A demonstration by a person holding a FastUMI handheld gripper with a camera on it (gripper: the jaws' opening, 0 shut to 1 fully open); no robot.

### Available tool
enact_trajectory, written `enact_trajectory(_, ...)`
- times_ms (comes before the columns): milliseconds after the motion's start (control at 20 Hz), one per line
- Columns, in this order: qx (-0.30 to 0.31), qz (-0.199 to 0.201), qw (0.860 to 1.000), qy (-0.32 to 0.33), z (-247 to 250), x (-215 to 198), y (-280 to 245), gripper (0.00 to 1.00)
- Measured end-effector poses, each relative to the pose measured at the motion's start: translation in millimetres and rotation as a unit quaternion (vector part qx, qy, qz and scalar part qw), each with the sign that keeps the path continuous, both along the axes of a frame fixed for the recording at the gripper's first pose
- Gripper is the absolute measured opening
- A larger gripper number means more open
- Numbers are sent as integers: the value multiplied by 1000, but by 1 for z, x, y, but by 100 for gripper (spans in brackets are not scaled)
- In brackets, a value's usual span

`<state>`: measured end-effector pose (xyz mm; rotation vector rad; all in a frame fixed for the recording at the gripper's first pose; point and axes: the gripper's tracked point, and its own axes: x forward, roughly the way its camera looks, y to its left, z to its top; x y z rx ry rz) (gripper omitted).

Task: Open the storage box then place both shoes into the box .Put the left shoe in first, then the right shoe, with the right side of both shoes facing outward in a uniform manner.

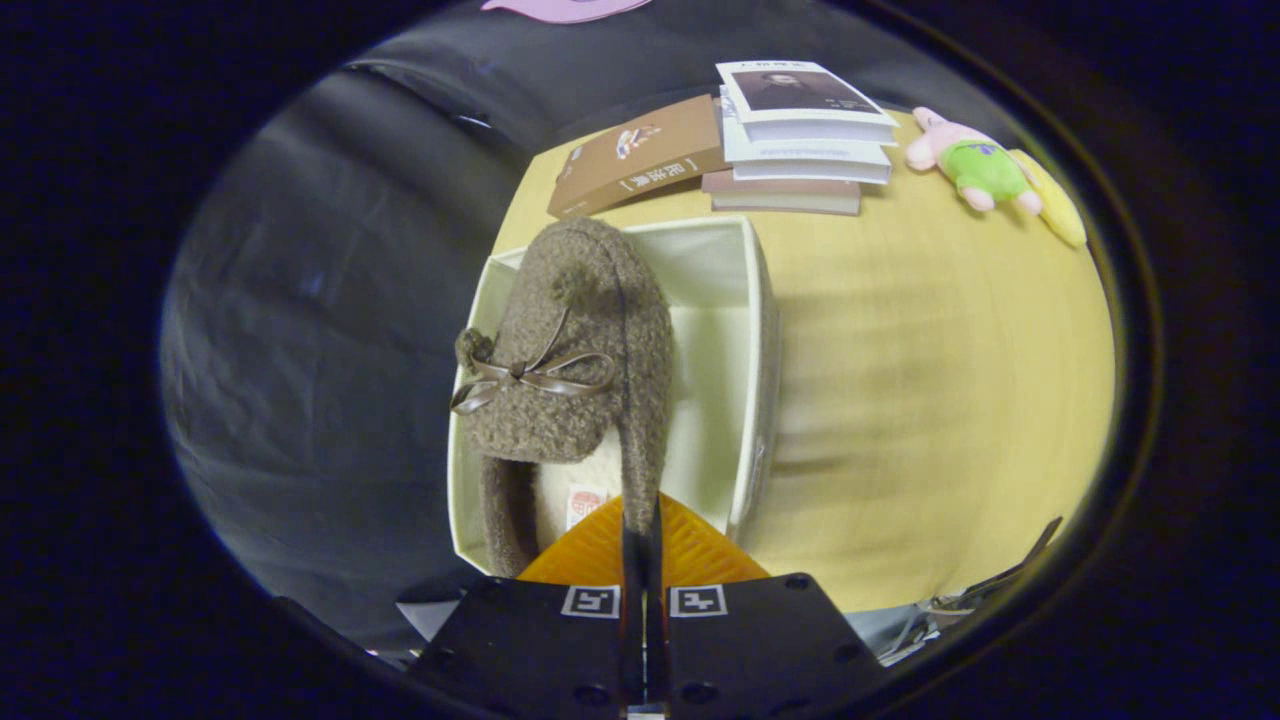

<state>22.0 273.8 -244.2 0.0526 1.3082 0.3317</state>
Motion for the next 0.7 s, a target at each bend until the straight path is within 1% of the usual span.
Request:
enact_trajectory(250, 7, -5, 1000, -16, 0, 0, 4, 7)
enact_trajectory(300, 16, -7, 1000, -17, 3, -1, 8, 8)
enact_trajectory(350, 21, -11, 1000, -17, 4, -2, 10, 17)
enact_trajectory(450, 28, -13, 999, -21, 8, -3, 10, 22)
enact_trajectory(500, 31, -9, 999, -19, 10, -6, 10, 33)
enact_trajectory(600, 78, -5, 997, -12, 24, -14, 23, 56)
enact_trajectory(650, 91, -5, 996, -16, 32, -16, 27, 67)
enact_trajectory(700, 91, -2, 996, -22, 36, -16, 24, 78)
